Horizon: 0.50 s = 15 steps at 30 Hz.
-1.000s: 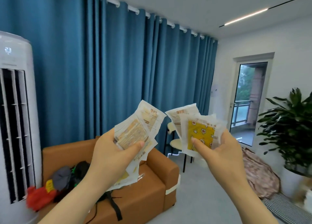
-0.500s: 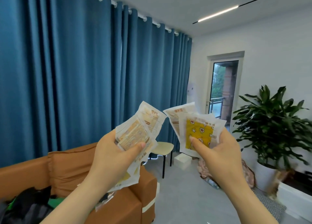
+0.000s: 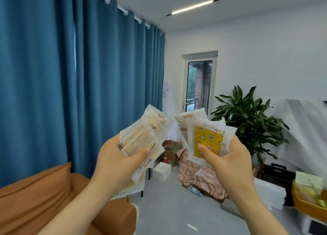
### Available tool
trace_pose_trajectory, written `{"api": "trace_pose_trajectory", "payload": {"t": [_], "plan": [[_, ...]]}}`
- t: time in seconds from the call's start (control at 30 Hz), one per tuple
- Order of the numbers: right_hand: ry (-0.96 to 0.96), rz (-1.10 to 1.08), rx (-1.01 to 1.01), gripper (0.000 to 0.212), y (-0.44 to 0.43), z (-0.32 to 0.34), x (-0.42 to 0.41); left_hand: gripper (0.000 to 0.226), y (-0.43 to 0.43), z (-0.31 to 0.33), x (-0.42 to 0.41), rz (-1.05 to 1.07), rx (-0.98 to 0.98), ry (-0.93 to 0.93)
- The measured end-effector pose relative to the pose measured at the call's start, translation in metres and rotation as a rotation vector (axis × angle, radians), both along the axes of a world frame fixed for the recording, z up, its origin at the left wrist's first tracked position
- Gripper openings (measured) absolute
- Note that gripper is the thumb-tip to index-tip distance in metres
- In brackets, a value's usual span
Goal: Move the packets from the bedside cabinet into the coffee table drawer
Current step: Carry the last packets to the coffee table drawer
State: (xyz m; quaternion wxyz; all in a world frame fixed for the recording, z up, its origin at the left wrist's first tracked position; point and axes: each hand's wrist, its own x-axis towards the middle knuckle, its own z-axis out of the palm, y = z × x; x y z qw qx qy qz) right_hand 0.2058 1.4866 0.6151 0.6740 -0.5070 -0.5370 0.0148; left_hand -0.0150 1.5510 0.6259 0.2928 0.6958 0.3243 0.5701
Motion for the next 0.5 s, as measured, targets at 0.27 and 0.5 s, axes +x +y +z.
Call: {"api": "trace_pose_trajectory", "payload": {"t": [0.27,0.5], "plan": [[-0.012,-0.186,-0.027,0.032,0.086,-0.016,0.039,0.039,0.118,-0.015,0.060,-0.181,-0.040,0.022],[0.015,-0.252,-0.020,0.035,0.136,-0.026,0.118,0.039,0.187,-0.025,0.151,-0.291,-0.041,0.048]]}}
